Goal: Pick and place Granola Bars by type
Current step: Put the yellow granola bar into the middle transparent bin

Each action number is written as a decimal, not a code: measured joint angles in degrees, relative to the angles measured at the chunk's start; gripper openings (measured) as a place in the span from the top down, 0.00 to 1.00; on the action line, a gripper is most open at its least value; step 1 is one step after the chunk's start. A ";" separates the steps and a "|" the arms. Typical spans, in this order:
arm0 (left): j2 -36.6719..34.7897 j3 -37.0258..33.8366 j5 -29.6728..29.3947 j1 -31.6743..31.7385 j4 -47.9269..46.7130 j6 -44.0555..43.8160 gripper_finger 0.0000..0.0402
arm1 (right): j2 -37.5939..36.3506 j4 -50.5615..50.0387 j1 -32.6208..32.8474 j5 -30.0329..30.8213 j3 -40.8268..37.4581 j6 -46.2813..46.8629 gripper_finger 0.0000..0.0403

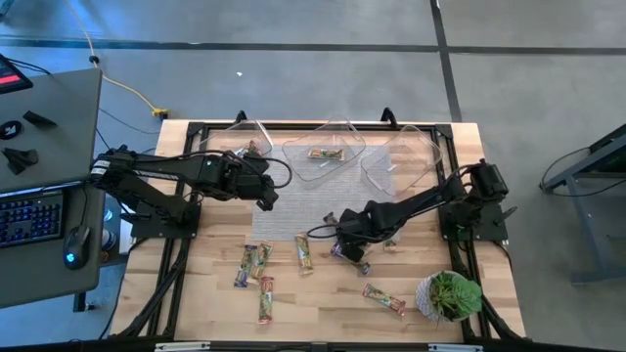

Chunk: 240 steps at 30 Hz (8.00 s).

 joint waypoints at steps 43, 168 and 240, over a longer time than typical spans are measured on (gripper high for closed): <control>0.00 0.00 -0.55 0.01 -0.40 0.41 0.65 | 0.10 -1.11 3.12 -2.07 0.03 -10.96 0.54; 0.00 0.00 3.58 0.01 0.31 -0.23 0.65 | -14.84 -15.74 3.74 -6.22 -4.34 7.96 0.58; 0.00 0.00 2.93 0.01 0.15 1.93 0.65 | -9.70 -2.04 -3.45 5.93 -15.06 26.96 0.59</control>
